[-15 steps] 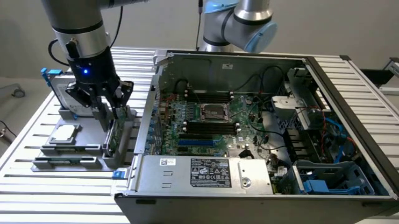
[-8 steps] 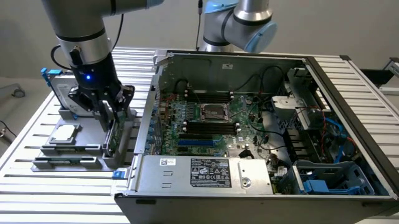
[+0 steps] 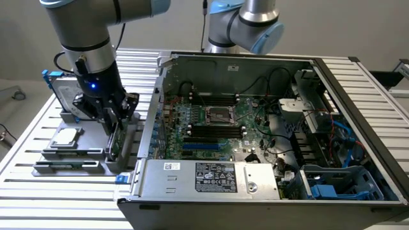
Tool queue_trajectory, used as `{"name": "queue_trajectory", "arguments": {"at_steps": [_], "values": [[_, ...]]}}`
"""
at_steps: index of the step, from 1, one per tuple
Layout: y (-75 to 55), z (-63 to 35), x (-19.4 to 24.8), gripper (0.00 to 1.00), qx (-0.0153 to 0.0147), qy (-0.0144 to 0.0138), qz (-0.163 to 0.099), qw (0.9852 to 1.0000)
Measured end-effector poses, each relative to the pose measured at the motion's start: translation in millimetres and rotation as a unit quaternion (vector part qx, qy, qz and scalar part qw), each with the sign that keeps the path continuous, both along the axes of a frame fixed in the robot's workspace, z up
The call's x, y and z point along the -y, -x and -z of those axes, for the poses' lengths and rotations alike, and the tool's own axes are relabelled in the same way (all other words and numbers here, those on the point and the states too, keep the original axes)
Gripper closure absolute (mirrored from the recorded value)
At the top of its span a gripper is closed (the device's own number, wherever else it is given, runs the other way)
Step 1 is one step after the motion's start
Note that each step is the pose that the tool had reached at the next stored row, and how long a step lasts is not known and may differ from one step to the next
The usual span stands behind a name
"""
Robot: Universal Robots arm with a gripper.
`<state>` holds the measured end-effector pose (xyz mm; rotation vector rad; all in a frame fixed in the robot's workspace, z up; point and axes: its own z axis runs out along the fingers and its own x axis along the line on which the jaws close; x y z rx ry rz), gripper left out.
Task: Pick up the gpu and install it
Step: 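Pick up the gpu and move the gpu toward the slot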
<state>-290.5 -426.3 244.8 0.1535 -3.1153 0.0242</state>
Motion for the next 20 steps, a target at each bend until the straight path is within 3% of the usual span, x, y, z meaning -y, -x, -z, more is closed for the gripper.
{"name": "queue_trajectory", "arguments": {"at_steps": [10, 13, 14, 20], "values": [[0.0, 0.8, 0.0, 0.64, 0.0000, -0.0004, 0.009, 1.0000], [0.0, 0.8, 0.0, 0.66, 0.0000, -0.0004, 0.009, 1.0000], [0.0, 0.8, 0.0, 0.73, 0.0000, -0.0004, 0.009, 1.0000], [0.0, 0.8, 0.0, 0.73, 0.0000, -0.0004, 0.009, 1.0000]]}}
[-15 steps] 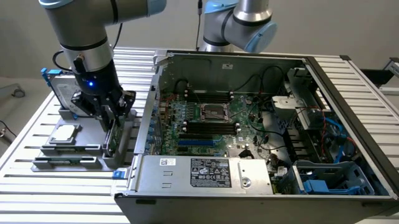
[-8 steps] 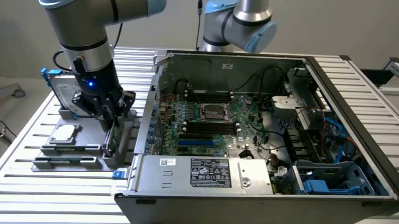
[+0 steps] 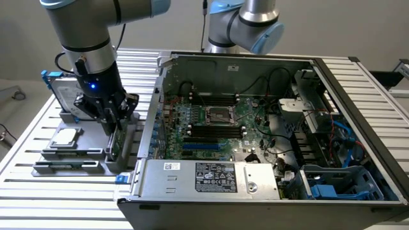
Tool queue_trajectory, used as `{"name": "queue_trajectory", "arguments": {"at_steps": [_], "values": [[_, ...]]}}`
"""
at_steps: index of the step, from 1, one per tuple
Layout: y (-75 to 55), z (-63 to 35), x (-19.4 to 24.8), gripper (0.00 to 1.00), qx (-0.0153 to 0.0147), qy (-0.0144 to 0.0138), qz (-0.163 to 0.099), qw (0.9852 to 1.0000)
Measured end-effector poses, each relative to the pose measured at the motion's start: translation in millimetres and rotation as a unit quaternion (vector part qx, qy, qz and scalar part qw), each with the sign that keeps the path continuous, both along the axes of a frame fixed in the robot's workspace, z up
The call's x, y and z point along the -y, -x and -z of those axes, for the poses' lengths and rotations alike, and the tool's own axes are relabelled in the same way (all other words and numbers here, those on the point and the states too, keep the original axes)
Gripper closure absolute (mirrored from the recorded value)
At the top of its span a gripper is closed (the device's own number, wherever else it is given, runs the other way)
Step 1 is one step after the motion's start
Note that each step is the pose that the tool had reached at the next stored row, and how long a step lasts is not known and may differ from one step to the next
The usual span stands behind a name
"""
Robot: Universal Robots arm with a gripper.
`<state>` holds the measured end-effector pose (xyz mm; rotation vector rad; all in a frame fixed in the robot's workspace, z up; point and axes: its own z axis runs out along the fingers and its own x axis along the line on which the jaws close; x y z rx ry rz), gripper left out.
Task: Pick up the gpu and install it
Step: 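Pick up the gpu and move the gpu toward the slot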
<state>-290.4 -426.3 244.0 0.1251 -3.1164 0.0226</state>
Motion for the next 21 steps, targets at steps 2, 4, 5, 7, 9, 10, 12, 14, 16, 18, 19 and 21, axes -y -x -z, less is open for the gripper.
{"name": "queue_trajectory", "arguments": {"at_steps": [2, 4, 5, 7, 9, 10, 12, 14, 16, 18, 19, 21], "values": [[0.0, 0.0, 0.0, 0.73, 0.0000, 0.0000, 0.000, 1.0000], [0.0, 0.0, 0.0, 0.73, 0.0000, 0.0000, 0.000, 1.0000], [0.0, -0.1, 0.0, 0.73, 0.0001, -0.0001, 0.000, 1.0000], [0.0, -3.7, -0.1, 0.73, 0.0001, -0.0008, 0.000, 1.0000], [0.0, -10.6, -0.1, 0.73, 0.0000, -0.0012, 0.000, 1.0000], [0.0, -14.5, -0.1, 0.73, 0.0001, -0.0013, 0.000, 1.0000], [0.0, -23.1, -0.1, 0.73, 0.0000, -0.0014, 0.000, 1.0000], [0.0, -32.3, -0.1, 0.73, 0.0000, -0.0015, 0.000, 1.0000], [0.0, -41.3, 0.0, 0.73, 0.0000, -0.0015, 0.000, 1.0000], [0.0, -50.3, -0.1, 0.73, 0.0000, -0.0015, 0.000, 1.0000], [0.0, -55.2, -0.1, 0.73, 0.0000, -0.0015, 0.000, 1.0000], [0.0, -64.0, -0.1, 0.73, 0.0000, -0.0015, 0.000, 1.0000]]}}
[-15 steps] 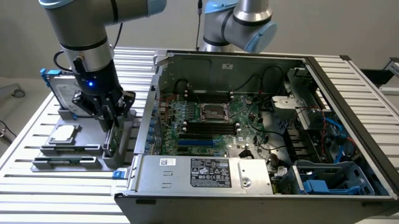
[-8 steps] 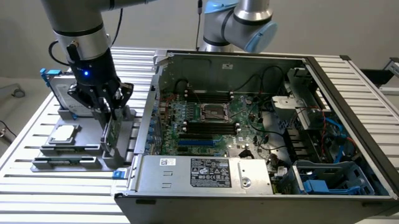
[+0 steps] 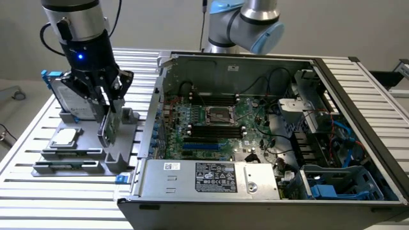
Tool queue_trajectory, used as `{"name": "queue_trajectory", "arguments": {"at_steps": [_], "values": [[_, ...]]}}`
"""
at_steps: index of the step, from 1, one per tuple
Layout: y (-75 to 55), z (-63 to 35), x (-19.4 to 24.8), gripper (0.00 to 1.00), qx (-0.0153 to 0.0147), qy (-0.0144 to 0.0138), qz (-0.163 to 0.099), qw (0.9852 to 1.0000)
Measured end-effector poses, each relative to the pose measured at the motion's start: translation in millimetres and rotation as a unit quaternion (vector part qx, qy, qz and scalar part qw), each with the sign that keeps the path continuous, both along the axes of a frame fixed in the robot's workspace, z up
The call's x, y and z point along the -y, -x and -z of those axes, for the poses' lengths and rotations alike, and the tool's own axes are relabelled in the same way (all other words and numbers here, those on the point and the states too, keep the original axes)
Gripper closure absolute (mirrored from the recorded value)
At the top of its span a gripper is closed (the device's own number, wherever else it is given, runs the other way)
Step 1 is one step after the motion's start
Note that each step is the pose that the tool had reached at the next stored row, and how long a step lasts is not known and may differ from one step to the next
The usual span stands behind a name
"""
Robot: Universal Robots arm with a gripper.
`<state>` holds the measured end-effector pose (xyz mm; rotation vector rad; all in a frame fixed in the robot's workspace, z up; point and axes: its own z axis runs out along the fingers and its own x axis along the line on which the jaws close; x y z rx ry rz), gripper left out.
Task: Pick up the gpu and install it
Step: 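Pick up the gpu and move the gpu toward the slot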
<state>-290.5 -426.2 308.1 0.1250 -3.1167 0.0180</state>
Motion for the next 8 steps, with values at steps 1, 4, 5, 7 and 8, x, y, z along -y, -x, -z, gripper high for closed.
{"name": "queue_trajectory", "arguments": {"at_steps": [1, 4, 5, 7, 8], "values": [[0.0, -4.7, 0.0, 0.73, 0.0000, 0.0000, 0.000, 1.0000], [-1.0, -18.4, 0.1, 0.73, -0.0001, 0.0000, 0.000, 1.0000], [-1.9, -22.9, 0.2, 0.73, 0.0000, 0.0000, 0.000, 1.0000], [-5.9, -31.9, 0.5, 0.73, -0.0004, 0.0000, 0.000, 1.0000], [-8.0, -36.4, 0.6, 0.73, -0.0007, 0.0000, 0.000, 1.0000]]}}
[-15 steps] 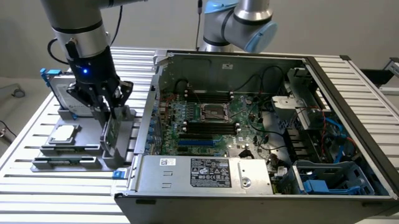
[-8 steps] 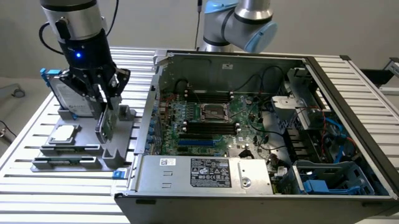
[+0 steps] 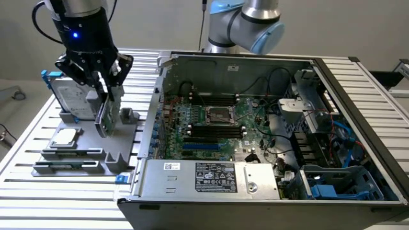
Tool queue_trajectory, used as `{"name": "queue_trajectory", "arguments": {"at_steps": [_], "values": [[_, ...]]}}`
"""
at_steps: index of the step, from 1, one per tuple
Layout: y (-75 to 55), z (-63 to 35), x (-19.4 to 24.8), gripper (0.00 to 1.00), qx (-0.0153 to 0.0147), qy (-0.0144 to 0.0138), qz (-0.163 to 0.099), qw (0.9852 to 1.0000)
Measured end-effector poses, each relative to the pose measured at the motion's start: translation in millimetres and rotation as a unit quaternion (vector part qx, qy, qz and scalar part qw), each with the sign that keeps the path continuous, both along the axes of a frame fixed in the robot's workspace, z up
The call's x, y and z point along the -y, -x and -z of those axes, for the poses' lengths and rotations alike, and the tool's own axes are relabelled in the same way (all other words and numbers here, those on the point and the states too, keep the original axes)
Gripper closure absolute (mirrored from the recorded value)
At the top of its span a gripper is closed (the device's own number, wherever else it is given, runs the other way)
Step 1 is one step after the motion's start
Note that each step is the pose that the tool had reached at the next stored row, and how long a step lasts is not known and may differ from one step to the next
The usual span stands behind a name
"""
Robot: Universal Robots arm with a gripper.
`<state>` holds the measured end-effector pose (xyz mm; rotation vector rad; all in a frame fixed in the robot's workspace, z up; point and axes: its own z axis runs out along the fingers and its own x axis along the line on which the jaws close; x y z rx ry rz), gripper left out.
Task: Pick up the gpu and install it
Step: 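Pick up the gpu and move the gpu toward the slot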
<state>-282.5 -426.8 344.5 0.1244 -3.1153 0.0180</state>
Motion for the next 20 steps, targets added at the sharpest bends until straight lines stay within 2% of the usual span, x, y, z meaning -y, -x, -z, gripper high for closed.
{"name": "queue_trajectory", "arguments": {"at_steps": [8, 12, 17, 20], "values": [[-25.0, -36.3, 0.1, 0.73, -0.0028, 0.0000, 0.000, 1.0000], [-40.0, -54.3, 0.1, 0.73, -0.0058, 0.0000, 0.000, 1.0000], [-60.7, -76.4, 0.2, 0.73, -0.0129, 0.0000, 0.000, 0.9999], [-74.2, -85.1, 0.1, 0.73, -0.0199, -0.0001, 0.000, 0.9998]]}}
